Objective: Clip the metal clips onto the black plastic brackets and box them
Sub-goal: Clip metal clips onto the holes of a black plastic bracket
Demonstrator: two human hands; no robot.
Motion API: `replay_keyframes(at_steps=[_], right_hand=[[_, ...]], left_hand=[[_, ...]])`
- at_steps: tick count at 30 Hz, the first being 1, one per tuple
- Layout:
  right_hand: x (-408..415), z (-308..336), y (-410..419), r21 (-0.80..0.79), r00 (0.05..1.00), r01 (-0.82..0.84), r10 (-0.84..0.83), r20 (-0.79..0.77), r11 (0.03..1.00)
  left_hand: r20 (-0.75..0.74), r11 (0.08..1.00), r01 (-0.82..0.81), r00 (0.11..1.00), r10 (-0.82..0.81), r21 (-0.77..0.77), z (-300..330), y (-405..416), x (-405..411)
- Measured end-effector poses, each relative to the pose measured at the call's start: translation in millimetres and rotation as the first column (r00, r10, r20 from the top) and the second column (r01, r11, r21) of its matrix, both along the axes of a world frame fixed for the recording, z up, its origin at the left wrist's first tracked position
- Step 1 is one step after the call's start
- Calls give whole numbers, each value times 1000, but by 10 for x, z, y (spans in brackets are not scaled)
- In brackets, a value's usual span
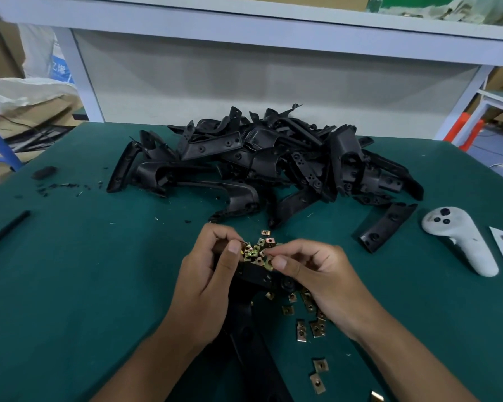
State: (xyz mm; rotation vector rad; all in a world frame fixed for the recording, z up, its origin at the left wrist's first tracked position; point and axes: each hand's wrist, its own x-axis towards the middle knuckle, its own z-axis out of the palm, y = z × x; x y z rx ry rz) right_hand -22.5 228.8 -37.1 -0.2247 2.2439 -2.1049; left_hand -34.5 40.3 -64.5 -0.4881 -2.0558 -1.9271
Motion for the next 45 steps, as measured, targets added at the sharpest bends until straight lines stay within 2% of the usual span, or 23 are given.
replay_keyframes(at_steps=[11,18,22,31,41,45], right_hand=[[17,74,58,43,988,-149,148,43,988],[-6,22,40,18,1000,-15,15,5,1000],[2,9,17,37,996,-86,85,34,996],[12,50,44,40,989,-132,129,70,990],[39,92,27,88,991,-123,118,60,988],[69,149,74,109,971,-234,227,78,966]], left_hand=[[-49,990,-120,992,116,-79,-5,13,9],[-92,988,-96,992,86,-118,11,32,38],[-74,990,-99,993,92,-105,19,27,40],[-67,987,-120,991,113,-110,36,22,48],[-58,980,-116,992,108,-162,62,8,58],[-57,977,-134,990,126,-167,51,-2,46]])
